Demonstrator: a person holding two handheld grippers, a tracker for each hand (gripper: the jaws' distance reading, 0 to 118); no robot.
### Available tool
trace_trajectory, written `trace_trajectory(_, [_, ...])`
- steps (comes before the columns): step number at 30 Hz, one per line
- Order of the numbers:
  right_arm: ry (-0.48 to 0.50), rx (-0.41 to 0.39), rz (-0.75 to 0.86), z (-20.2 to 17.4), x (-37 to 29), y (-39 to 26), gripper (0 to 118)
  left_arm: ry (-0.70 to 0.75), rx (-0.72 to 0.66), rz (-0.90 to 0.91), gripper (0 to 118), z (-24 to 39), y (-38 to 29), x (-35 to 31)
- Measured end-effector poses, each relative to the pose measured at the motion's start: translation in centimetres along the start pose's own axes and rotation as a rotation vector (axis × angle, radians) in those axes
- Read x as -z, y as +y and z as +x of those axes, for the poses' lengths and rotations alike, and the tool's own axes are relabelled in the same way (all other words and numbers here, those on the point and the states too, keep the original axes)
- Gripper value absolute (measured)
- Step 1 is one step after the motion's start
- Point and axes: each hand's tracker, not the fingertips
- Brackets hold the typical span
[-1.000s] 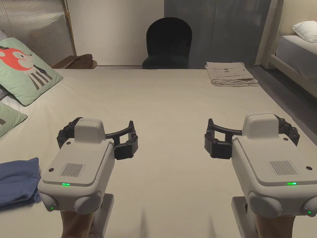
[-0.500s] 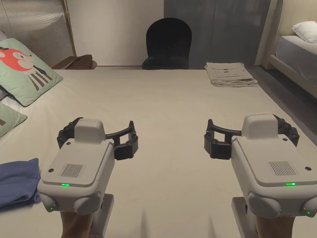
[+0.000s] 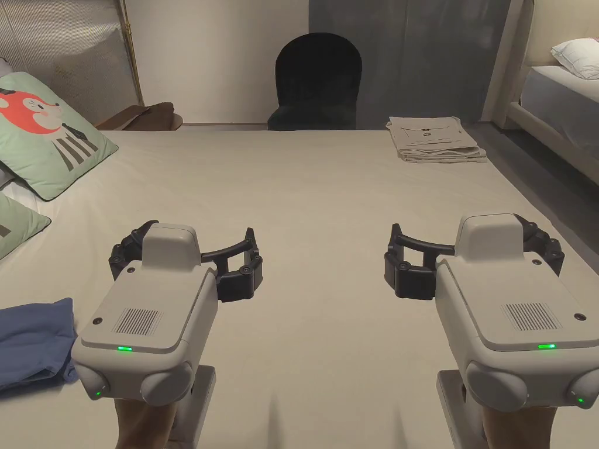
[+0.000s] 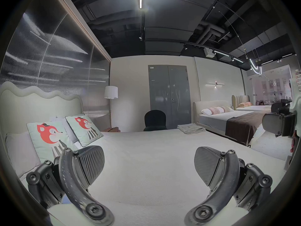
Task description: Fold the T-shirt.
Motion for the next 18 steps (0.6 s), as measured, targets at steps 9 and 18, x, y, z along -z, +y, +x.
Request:
trace_trajectory(9, [-0.043,0.115,-0.194,0.1,0.9,1.2,117,-0.008,-0.006,0.001,111,0.0,0.2,-0.2])
trace_trajectory(18, [-0.142,0.296,-0.570,1.0,2.9,3.6,117,-0.008,-0.015,0.009,111,-0.4,0.4,-0.3])
